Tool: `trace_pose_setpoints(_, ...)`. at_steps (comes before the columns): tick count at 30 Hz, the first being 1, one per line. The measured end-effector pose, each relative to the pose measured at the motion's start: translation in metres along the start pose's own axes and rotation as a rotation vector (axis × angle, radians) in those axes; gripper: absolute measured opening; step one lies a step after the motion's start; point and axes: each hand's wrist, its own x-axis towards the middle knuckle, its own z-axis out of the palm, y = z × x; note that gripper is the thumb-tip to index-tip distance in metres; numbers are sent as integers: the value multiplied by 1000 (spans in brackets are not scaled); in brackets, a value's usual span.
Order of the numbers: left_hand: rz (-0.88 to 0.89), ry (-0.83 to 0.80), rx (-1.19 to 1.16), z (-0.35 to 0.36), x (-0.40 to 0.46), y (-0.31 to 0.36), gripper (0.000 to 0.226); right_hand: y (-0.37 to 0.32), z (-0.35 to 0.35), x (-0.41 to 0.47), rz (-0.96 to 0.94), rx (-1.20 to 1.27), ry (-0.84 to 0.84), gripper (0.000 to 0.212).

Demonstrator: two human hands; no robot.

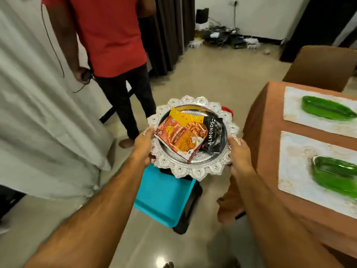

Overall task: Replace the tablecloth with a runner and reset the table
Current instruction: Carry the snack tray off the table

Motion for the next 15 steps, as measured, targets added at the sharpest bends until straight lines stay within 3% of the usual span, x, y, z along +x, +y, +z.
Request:
trace_pose_setpoints(9,-57,96,78,-143,21,-56,20,128,53,-46,168,-23,-103,4)
trace_pose_setpoints(15,-116,124,183,-199,50,-117,25,209,57,-47,325,15,-117,19)
